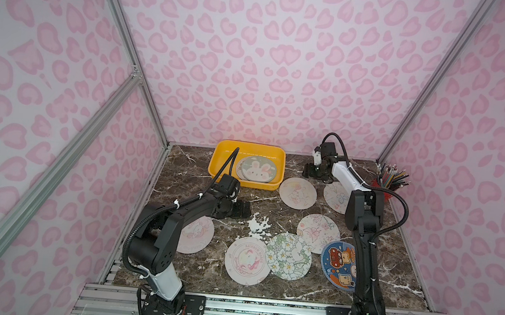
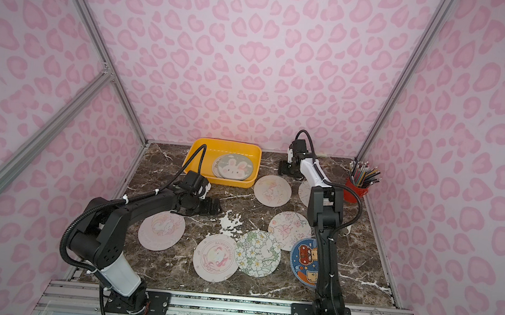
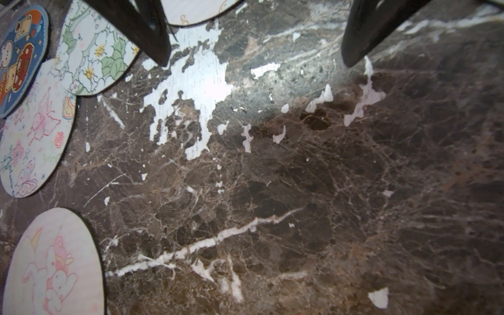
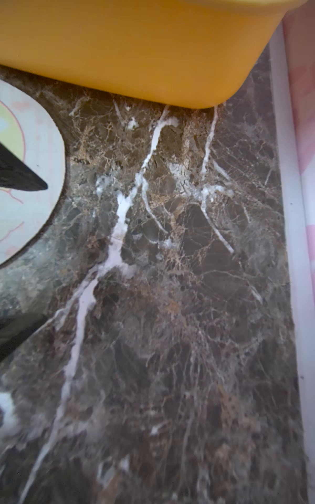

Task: Put the coasters into the storage box
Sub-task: Move the coaster to the center of the board.

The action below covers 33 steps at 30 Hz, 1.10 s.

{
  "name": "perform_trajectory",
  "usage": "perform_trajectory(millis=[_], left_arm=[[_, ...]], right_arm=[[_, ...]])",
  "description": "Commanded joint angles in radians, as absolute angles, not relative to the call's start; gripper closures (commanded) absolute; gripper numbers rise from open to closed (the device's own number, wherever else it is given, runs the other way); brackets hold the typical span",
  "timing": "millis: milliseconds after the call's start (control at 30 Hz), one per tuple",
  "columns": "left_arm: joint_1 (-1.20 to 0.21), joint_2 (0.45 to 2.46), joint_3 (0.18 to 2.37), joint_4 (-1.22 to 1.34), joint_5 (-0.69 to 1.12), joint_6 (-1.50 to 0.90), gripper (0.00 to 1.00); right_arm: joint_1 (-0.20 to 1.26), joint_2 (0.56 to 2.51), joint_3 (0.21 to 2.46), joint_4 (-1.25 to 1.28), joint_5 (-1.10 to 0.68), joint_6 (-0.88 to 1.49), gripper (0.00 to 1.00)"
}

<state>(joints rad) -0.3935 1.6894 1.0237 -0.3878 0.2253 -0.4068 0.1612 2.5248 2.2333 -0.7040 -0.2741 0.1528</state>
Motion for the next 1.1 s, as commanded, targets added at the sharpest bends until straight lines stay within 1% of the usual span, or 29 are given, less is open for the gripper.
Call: perform_trajectory(millis=[0, 233, 400, 533, 767, 1067], left_arm=[[-0.393, 1.698, 1.038, -0.378, 0.227, -0.408, 0.0], [-0.393, 1.715, 1.05, -0.378, 0.233, -0.406, 0.0], [-0.393, 1.721, 1.056, -0.378, 0.238, -0.405, 0.0], [-0.393, 1.723, 1.054, -0.377, 0.242, -0.403, 0.01], [-0.395, 1.722, 1.044, -0.368, 0.246, -0.407, 0.0], [-0.402, 1.733, 1.061, -0.37, 0.251, -0.407, 0.0]], right_arm=[[0.161, 2.577, 2.287, -0.783, -0.294, 0.131, 0.28], [0.184, 2.597, 2.287, -0.835, -0.321, 0.093, 0.28], [0.214, 2.566, 2.226, -0.863, -0.316, 0.057, 0.27], [0.232, 2.525, 2.143, -0.865, -0.31, 0.043, 0.27], [0.254, 2.412, 1.935, -0.798, -0.358, 0.04, 0.27], [0.314, 2.295, 1.731, -0.713, -0.393, 0.075, 0.27]])
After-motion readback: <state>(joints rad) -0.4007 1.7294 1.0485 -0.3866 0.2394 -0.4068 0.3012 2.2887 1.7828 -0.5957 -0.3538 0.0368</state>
